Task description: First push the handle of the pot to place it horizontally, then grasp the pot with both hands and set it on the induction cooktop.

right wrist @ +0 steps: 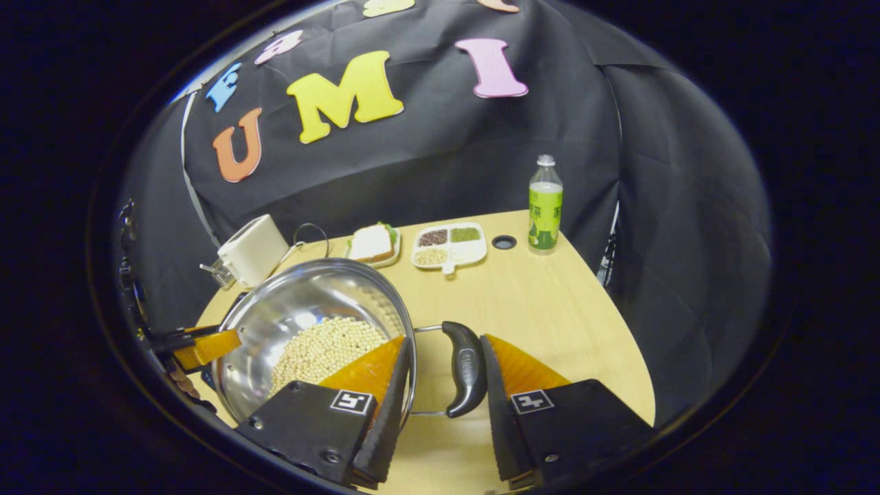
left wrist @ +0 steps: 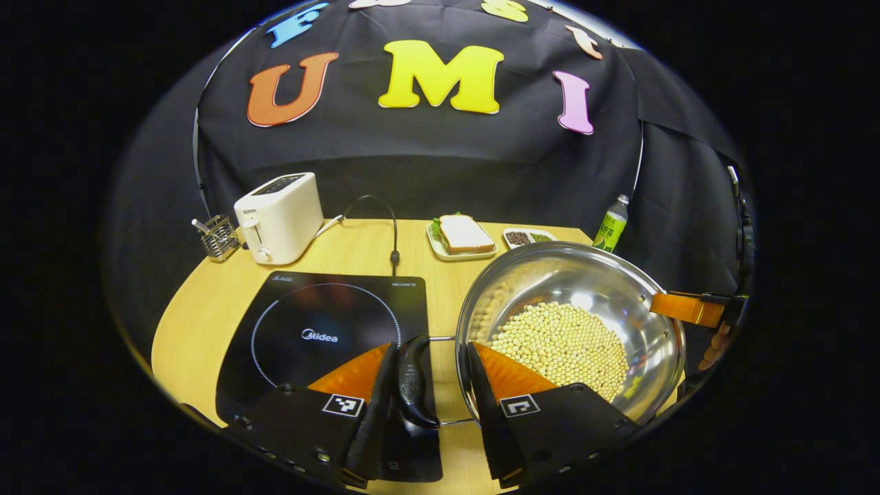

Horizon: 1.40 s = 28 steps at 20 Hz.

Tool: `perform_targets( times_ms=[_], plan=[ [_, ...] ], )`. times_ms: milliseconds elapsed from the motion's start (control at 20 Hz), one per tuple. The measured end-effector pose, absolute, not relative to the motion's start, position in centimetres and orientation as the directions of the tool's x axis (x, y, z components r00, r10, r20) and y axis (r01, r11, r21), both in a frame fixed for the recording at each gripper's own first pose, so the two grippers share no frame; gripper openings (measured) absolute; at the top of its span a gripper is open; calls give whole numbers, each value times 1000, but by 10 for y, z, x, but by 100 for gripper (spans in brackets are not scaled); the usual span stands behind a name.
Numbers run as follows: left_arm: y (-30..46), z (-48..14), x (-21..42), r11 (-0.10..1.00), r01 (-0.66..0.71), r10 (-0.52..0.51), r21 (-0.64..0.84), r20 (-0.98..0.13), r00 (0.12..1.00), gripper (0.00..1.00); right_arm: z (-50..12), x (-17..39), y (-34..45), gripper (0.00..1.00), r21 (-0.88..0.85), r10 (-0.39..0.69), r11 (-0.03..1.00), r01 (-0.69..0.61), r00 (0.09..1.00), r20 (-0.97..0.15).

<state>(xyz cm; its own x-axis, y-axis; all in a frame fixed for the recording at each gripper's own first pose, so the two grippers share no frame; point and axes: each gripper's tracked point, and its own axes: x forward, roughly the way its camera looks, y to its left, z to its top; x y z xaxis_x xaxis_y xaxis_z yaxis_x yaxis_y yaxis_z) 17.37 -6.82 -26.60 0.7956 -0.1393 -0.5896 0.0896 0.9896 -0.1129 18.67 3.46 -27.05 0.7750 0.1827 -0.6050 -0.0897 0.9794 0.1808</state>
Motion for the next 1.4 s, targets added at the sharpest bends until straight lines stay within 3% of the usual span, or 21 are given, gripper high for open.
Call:
perform_targets(
  times_ms=[800,1400],
  plan=[
    [86,-217,177,993,-27,-41,-115,-547,836,57,-213,199,200,59,186,267,963,-193,752,-603],
    [184,-262,203,989,-110,29,-100,-596,802,57,-261,243,317,58,211,321,947,-242,684,-655]
  ],
)
